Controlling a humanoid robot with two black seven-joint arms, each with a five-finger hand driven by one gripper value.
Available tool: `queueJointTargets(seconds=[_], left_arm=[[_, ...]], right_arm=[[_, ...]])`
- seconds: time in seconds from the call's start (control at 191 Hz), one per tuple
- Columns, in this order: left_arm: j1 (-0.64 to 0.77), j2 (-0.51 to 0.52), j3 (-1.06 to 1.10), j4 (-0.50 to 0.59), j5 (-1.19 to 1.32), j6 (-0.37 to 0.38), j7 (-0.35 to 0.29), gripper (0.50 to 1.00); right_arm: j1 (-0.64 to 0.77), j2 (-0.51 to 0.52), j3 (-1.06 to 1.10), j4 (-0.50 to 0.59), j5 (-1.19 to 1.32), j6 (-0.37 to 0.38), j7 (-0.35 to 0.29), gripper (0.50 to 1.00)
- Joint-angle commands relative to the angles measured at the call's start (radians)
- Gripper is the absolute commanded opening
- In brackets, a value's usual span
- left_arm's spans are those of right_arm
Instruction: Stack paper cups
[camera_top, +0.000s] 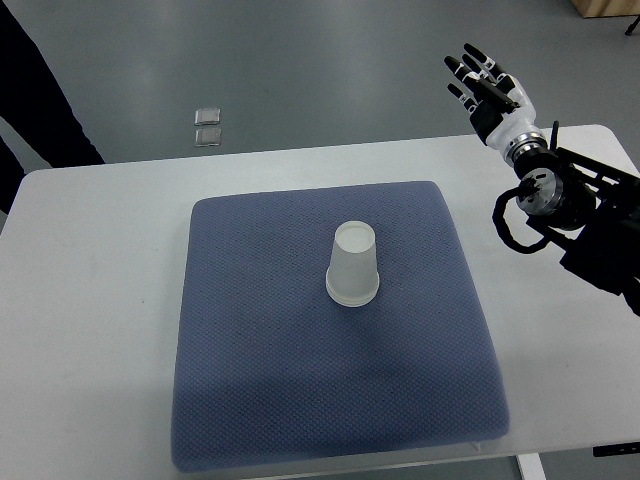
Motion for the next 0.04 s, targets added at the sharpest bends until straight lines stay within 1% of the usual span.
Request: queueJointTargets(seconds=[0.0,0.031], left_arm=[[0.000,0.000,0.000,0.000,0.000,0.000,0.000,1.000],[0.000,0.000,0.000,0.000,0.000,0.000,0.000,1.000]], right_arm=[[-0.001,0.000,0.001,0.000,0.002,0.004,0.002,0.913],[-0.001,0.000,0.001,0.000,0.002,0.004,0.002,0.913]])
